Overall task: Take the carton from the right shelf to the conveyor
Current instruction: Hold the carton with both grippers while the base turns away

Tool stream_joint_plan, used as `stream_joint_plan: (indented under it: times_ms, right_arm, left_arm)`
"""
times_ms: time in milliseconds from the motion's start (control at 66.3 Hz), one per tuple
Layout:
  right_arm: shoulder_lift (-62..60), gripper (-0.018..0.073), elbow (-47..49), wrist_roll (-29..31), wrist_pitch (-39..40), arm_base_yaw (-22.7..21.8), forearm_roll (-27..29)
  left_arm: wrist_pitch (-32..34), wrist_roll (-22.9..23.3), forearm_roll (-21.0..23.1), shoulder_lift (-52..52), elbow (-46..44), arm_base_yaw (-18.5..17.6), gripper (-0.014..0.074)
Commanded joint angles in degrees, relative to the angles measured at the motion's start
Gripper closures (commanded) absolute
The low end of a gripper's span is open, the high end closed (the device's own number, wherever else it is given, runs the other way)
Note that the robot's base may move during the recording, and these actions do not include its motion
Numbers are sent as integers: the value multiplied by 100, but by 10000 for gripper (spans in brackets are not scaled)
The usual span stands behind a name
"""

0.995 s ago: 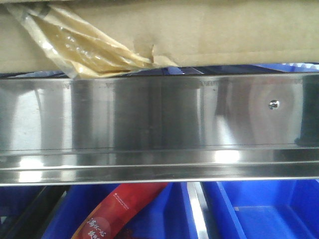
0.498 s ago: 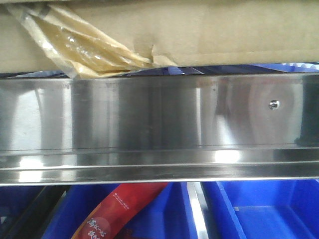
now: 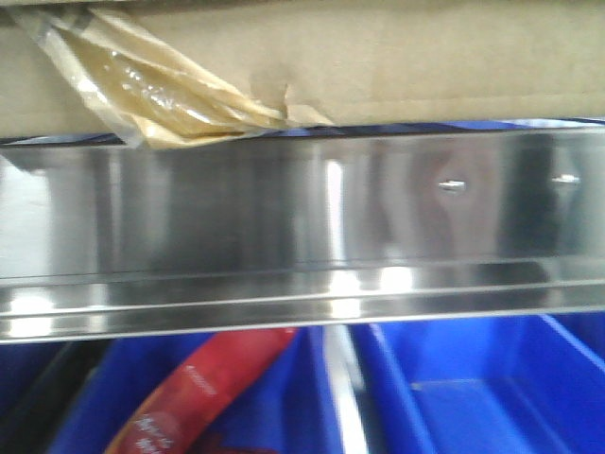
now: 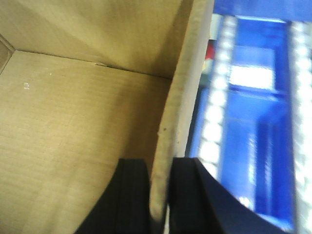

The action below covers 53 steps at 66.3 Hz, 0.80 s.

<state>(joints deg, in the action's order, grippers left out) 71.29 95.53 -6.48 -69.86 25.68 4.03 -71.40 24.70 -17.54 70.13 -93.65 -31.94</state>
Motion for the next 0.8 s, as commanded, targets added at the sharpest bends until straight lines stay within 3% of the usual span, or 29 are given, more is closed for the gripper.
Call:
stream_joint_plan:
  times_ms: [0,784]
  right_arm:
    - [-60,629,9,59,282,-29,-64]
    - [-60,629,9,59,282,-29,-69]
  left_arm:
    - [143,-33,22,-97,-19,-36,610]
    - [143,-33,22,-97,-19,-36,610]
